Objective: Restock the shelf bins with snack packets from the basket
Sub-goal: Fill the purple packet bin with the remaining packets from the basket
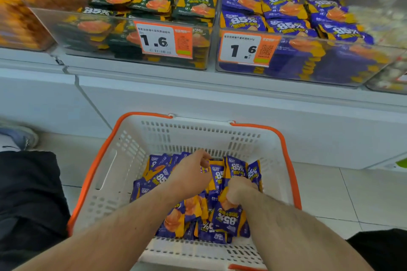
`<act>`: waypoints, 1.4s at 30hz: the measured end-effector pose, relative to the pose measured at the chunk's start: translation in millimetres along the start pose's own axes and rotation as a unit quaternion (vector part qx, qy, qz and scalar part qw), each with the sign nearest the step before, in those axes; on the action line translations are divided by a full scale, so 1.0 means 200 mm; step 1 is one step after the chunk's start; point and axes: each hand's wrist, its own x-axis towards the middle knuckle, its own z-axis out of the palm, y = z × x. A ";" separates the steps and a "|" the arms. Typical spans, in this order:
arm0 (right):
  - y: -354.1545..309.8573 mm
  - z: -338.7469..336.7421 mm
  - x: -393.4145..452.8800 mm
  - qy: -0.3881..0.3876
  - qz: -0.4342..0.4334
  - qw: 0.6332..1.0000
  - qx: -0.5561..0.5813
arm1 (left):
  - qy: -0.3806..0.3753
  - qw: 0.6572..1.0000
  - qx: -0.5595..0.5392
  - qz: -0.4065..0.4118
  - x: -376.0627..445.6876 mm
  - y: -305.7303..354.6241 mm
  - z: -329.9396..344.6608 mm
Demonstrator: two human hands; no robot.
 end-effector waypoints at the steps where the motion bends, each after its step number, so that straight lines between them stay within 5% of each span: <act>1: -0.02 -0.03 0.01 0.001 -0.001 1.000 -0.008 | 0.008 1.000 -0.024 -0.011 -0.01 -0.01 0.00; 5: -0.09 -0.20 0.02 0.029 -0.054 0.987 0.148 | 0.068 0.984 -0.140 -0.084 -0.03 -0.05 -0.04; 7: -0.10 -0.24 0.02 0.050 -0.074 0.953 0.290 | 0.101 0.966 -0.203 -0.125 -0.03 -0.07 -0.08; 13: -0.21 -0.35 -0.08 -0.046 -0.122 0.715 0.687 | 0.149 0.863 -0.453 -0.169 -0.05 -0.09 -0.22; 15: -0.24 -0.41 -0.17 -0.076 -0.145 0.679 0.715 | 0.145 0.826 -0.533 -0.113 -0.06 -0.05 -0.27; 16: -0.26 -0.45 -0.23 -0.077 -0.154 0.695 0.698 | 0.157 0.825 -0.536 -0.083 -0.07 -0.03 -0.30; 18: -0.28 -0.55 -0.36 -0.033 -0.171 0.788 0.590 | 0.185 0.847 -0.497 -0.029 -0.08 0.02 -0.37; 20: -0.29 -0.67 -0.50 0.079 -0.181 0.875 0.443 | 0.207 0.875 -0.439 0.010 -0.10 0.08 -0.45; 21: -0.29 -0.72 -0.57 0.145 -0.191 0.889 0.391 | 0.211 0.883 -0.418 0.026 -0.10 0.11 -0.49; 24: -0.27 -0.81 -0.81 0.344 -0.249 0.858 0.287 | 0.192 0.905 -0.371 0.088 -0.13 0.24 -0.60; 27: -0.23 -0.81 -0.93 0.443 -0.299 0.821 0.199 | 0.167 0.905 -0.363 0.146 -0.15 0.40 -0.66; 33: -0.23 -0.84 -0.96 0.547 -0.243 0.785 0.159 | 0.140 0.905 -0.353 0.191 -0.13 0.65 -0.66; 38: -0.16 -0.85 -0.90 0.560 -0.229 0.780 0.158 | 0.119 0.904 -0.358 0.202 -0.09 0.74 -0.63; 42: -0.15 -0.89 -0.90 0.613 -0.210 0.739 0.184 | 0.113 0.901 -0.354 0.224 -0.08 0.85 -0.65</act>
